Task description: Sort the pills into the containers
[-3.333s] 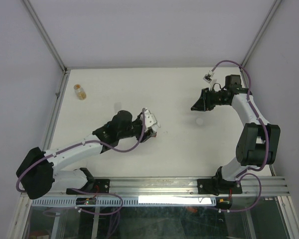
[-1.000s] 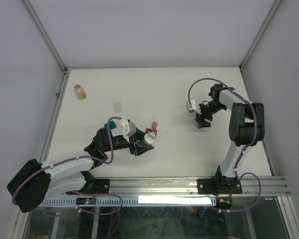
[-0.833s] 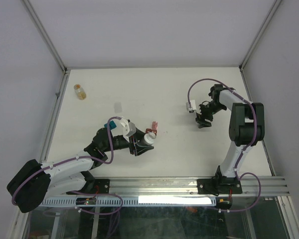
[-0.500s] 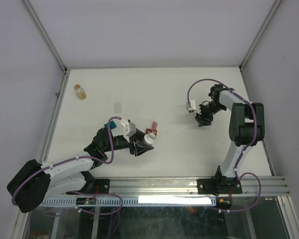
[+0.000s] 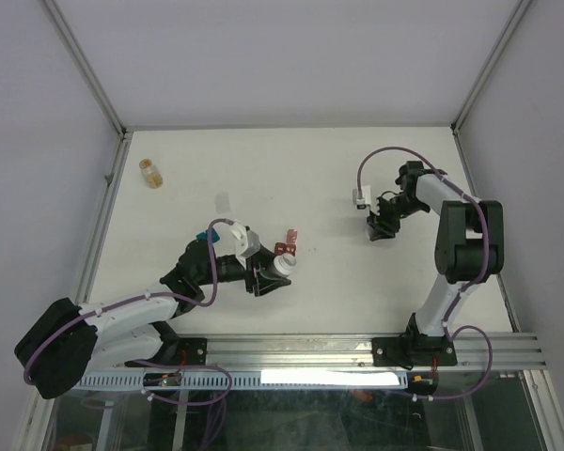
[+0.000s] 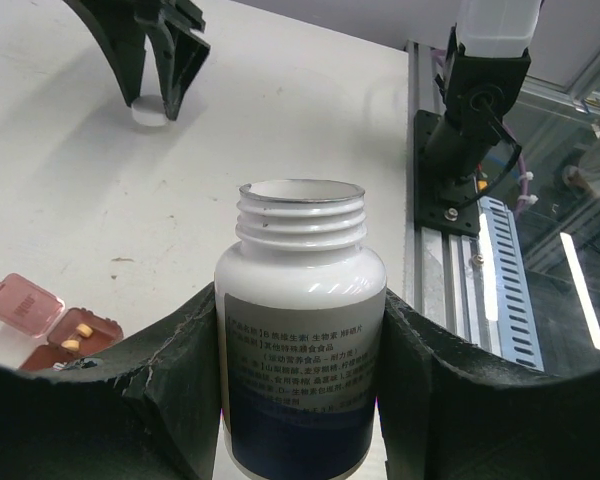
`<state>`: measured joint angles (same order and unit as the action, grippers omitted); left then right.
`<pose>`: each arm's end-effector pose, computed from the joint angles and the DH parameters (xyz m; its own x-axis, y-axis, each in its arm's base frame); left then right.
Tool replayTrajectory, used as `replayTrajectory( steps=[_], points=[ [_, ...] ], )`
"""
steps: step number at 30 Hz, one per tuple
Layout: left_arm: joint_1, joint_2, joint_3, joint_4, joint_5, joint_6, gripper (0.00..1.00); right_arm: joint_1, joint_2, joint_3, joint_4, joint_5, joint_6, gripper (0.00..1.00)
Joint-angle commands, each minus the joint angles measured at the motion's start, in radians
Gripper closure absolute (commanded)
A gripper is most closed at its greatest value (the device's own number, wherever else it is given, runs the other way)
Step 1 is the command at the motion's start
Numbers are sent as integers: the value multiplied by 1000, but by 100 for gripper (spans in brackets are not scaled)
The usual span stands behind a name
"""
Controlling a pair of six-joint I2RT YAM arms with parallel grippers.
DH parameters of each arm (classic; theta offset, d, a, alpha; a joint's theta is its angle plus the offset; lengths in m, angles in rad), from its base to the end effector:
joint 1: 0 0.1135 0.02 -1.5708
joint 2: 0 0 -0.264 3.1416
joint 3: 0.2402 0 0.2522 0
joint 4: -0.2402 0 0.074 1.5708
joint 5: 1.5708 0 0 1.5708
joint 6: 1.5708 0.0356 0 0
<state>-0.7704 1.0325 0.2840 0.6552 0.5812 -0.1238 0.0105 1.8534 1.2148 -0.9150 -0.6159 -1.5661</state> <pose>0.1359 -0.1591 0.2078 -0.1867 0.0373 -0.9817 0.9586 0.2254 -0.1737 0.3276 0.0240 0.1661 0.0138 -0.8162 -0.5777 -0.9999 -0.0066 -0.0145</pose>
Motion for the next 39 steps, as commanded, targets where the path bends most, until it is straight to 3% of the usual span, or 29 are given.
replayTrajectory(
  steps=[1, 7, 12, 16, 20, 39],
  points=[
    [10, 48, 75, -41, 80, 12, 100, 25, -177, -11, -55, -226, 109, 81],
    [10, 119, 130, -50, 130, 85, 100, 155, -391, -61, -60, -503, 300, 84],
    [11, 172, 207, -80, 120, 119, 100, 296, -548, -115, 185, -604, 647, 84],
    [7, 169, 235, -63, 112, 119, 100, 348, -614, -129, 291, -659, 805, 83],
    [4, 150, 244, -54, 124, 127, 100, 369, -631, -125, 297, -718, 835, 83],
    [-51, 177, 306, -89, 109, 129, 100, 487, -655, -176, 314, -655, 831, 81]
  ],
)
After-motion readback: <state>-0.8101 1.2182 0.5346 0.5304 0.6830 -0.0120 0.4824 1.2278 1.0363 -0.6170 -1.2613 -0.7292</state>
